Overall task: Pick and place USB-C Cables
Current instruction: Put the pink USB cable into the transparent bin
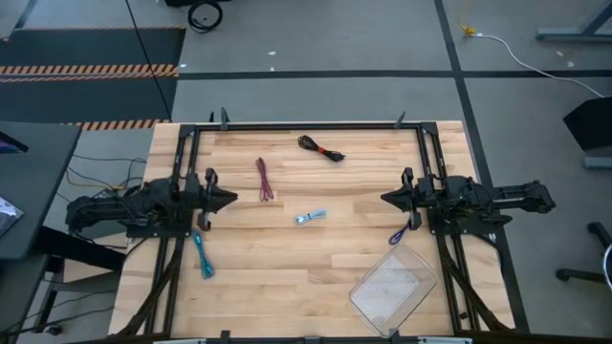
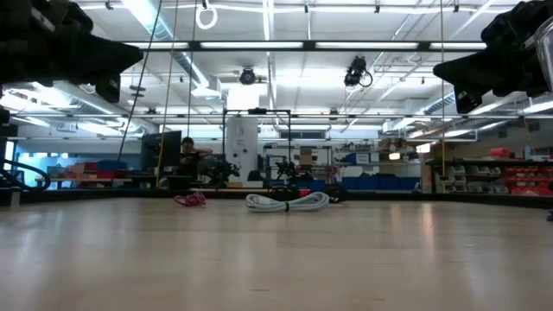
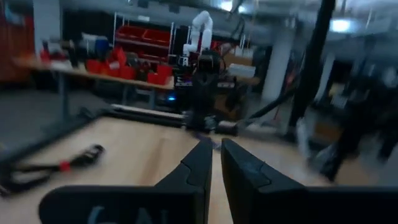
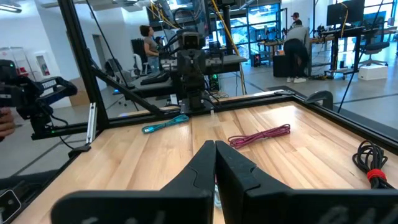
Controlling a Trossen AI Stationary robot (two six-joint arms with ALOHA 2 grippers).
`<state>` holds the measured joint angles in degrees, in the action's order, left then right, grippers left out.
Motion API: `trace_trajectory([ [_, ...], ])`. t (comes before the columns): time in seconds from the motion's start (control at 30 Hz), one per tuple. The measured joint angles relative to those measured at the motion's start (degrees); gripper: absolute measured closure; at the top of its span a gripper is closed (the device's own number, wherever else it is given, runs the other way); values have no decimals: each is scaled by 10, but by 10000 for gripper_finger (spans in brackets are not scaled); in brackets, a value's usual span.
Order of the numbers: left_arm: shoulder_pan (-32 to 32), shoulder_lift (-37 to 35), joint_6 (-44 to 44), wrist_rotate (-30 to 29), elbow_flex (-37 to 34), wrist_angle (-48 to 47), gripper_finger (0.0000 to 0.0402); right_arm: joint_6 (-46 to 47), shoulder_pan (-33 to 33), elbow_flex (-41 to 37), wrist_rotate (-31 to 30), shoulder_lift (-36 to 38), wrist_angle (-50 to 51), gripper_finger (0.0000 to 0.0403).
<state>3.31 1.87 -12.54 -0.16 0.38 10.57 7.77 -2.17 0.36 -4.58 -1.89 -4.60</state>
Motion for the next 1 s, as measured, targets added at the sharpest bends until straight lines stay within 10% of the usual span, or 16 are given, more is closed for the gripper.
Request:
trace_trajectory([
  [0.3, 0, 0, -182, 23, 0, 15, 361, -11, 0, 0, -34, -1, -14, 385],
  [0.6, -35, 0, -172, 34, 0, 32, 361, -16, 2, 0, -69, -1, -165, 385],
  [0.87, -89, 0, -122, -47, 0, 120, 361, -171, 18, 0, -344, -1, -311, 385],
  [1.0, -96, 0, -44, -103, 0, 245, 361, -287, 46, 12, -344, -7, -430, 385],
])
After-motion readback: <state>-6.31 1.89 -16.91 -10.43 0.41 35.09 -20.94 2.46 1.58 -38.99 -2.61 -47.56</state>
